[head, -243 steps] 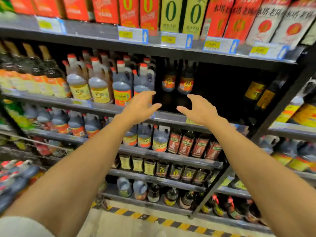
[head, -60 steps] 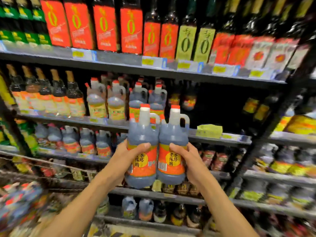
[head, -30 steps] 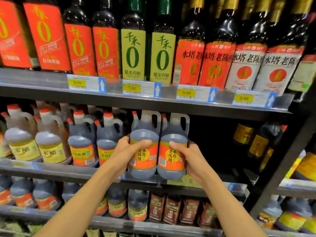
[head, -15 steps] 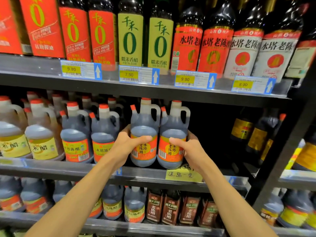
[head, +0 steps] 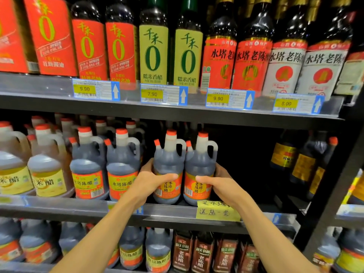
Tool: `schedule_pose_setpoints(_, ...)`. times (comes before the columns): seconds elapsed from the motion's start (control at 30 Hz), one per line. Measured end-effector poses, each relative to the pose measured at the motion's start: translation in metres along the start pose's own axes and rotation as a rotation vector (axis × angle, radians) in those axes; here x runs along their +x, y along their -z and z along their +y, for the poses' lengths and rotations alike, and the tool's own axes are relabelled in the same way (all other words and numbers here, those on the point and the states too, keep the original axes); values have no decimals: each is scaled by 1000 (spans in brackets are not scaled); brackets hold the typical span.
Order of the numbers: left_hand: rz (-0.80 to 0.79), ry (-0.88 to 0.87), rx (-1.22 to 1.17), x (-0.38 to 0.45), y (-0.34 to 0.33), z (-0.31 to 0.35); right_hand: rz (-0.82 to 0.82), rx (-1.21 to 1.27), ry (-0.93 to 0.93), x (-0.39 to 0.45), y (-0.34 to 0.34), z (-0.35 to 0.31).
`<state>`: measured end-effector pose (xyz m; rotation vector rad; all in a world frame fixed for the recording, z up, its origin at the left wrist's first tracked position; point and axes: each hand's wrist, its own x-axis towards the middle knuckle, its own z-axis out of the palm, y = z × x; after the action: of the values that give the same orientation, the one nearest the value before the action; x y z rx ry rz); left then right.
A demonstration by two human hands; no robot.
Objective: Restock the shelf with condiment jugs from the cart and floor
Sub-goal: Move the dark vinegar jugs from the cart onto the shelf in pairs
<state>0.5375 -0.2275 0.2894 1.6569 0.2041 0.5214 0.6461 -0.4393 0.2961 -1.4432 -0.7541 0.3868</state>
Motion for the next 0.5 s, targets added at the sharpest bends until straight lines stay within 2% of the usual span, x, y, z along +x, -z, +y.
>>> schedule_pose_setpoints(0.23, -43, 50, 81, 2, 3, 5, -69, -21, -79, 7, 9, 4)
schedule_pose_setpoints(0.33, -55, 119, 166, -5, 5, 7, -49, -129, -147, 3, 9, 1)
schedule_pose_setpoints(0.4, 22, 110, 315, -12, 3, 4, 30, -352, -164, -7, 4, -7)
schedule_pose_setpoints(0.5, 201, 18, 582, -27, -9, 0, 277, -941, -117, -26, -9, -10)
